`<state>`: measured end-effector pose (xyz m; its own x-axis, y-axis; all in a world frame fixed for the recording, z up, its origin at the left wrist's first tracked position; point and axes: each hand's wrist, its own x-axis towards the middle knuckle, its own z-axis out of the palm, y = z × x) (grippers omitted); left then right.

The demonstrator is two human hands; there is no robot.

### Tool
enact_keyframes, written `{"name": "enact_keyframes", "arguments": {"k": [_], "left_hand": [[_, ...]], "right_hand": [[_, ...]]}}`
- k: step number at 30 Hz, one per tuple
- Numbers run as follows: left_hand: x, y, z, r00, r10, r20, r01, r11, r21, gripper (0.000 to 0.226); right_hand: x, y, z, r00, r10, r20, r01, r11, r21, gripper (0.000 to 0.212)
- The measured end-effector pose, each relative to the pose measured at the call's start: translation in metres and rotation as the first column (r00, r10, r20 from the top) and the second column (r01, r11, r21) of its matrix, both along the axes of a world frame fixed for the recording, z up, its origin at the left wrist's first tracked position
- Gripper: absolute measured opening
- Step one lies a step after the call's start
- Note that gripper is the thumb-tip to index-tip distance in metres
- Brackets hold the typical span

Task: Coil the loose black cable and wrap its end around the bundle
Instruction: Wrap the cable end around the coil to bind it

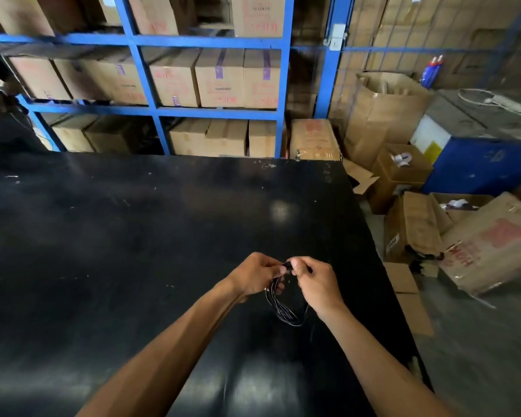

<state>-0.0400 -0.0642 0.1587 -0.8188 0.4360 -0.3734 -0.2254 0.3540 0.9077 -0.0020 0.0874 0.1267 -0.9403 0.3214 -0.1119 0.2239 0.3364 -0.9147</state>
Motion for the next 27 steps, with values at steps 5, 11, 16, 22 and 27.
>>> {"name": "enact_keyframes", "arguments": {"k": [5, 11, 16, 22, 27], "left_hand": [[-0.011, 0.017, -0.03, 0.998, -0.056, 0.012, 0.057, 0.968, -0.245, 0.032], [-0.032, 0.038, -0.058, 0.931, 0.033, 0.363, -0.045, 0.999, 0.025, 0.026], [-0.039, 0.05, -0.089, 0.949, 0.168, 0.267, -0.17, 0.985, -0.015, 0.032], [-0.045, 0.043, -0.122, 0.985, 0.174, -0.007, -0.17, 0.95, -0.264, 0.029], [-0.039, 0.029, -0.134, 0.987, 0.148, -0.059, -0.159, 0.936, -0.314, 0.027]], "right_hand": [[-0.007, 0.011, -0.032, 0.995, -0.073, 0.067, 0.08, 0.99, -0.113, 0.029], [-0.021, 0.026, -0.058, 0.992, -0.088, 0.086, 0.101, 0.981, -0.164, 0.022], [-0.036, 0.04, -0.075, 0.977, -0.03, 0.211, 0.105, 0.929, -0.354, 0.021], [-0.043, 0.08, -0.084, 0.923, -0.014, 0.384, 0.125, 0.956, -0.267, 0.016], [-0.028, 0.11, -0.103, 0.885, -0.066, 0.461, -0.03, 0.98, 0.198, 0.028]]}}
